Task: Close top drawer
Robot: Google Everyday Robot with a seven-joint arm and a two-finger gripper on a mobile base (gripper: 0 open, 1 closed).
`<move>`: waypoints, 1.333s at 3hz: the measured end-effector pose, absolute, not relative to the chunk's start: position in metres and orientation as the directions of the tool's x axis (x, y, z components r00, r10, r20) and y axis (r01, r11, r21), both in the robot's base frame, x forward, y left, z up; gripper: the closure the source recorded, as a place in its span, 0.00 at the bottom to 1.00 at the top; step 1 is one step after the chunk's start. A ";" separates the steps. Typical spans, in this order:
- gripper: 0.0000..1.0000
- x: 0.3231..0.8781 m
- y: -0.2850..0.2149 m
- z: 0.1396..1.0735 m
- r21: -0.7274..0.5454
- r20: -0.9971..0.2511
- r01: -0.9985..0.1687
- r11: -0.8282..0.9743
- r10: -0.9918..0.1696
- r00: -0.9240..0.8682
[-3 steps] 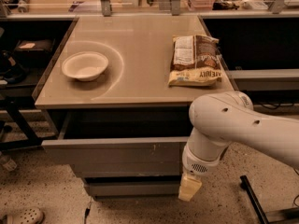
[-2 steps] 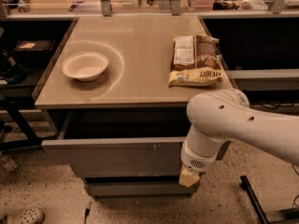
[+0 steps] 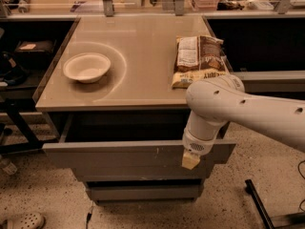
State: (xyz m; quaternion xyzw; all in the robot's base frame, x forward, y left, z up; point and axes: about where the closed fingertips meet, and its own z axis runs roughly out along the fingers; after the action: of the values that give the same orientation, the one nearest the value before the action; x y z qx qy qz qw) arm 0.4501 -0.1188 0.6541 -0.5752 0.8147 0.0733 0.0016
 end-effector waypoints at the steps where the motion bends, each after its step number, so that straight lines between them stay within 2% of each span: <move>1: 1.00 0.451 -0.119 0.654 0.117 -0.087 -0.938 0.327 -0.937 -0.338; 2: 0.82 0.451 -0.119 0.654 0.117 -0.087 -0.938 0.327 -0.937 -0.338; 4: 0.36 0.451 -0.119 0.654 0.117 -0.087 -0.938 0.327 -0.937 -0.338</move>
Offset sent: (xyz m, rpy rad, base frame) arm 0.0007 0.0002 0.0002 0.0001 -0.0009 0.0002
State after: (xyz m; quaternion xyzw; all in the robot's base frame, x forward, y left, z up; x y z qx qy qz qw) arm 0.4508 -0.1186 0.6543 -0.5753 0.8146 0.0730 0.0019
